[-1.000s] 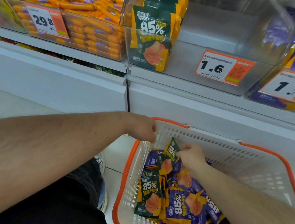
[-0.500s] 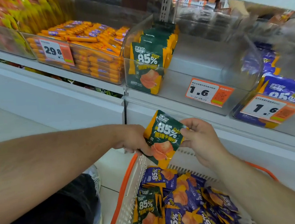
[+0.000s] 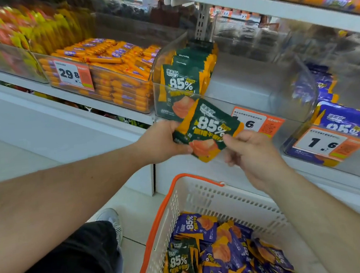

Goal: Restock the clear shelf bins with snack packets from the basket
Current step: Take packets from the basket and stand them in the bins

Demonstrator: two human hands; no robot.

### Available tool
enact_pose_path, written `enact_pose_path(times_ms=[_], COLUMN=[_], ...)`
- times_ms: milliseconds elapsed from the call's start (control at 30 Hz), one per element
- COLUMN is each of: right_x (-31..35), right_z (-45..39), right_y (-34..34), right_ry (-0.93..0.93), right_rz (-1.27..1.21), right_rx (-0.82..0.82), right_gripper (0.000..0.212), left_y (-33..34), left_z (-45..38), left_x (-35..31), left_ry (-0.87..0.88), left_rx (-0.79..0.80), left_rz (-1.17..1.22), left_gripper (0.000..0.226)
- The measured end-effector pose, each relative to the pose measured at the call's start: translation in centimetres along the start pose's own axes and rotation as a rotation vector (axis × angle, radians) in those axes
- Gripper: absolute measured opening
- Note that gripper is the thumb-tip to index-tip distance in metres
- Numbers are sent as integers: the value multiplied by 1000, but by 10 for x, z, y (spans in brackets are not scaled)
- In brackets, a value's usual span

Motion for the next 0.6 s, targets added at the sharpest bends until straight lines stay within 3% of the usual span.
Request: enact_pose_path(times_ms=[100, 200, 267, 600], right_x=[38, 72, 90, 121], right_z=[-9, -22, -27, -49], right_y=[14, 24, 30, 46], right_ry=[-159, -329, -425, -589], right_rz=[6, 88, 160, 410], right_rx=[7, 4, -6, -86], right_gripper=[19, 25, 26, 25], left_y=[-36, -64, -79, -85], left_z=[-8, -12, -14, -36], left_x=[-14, -17, -18, -28], left_ry=[24, -25, -78, -81], left_rx=[-272, -541, -647, -642], left_rz=[-15, 6, 82, 49], left_gripper=[36, 59, 52, 19])
Point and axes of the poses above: each hand's wrist, its own z-axis away from the middle knuckle, its own y-axis out of the palm, x = y × z, the point moved 7 cm from there along -z, towards the middle knuckle, and after that the axes turned 8 degrees about -z, right-handed, at the moved point
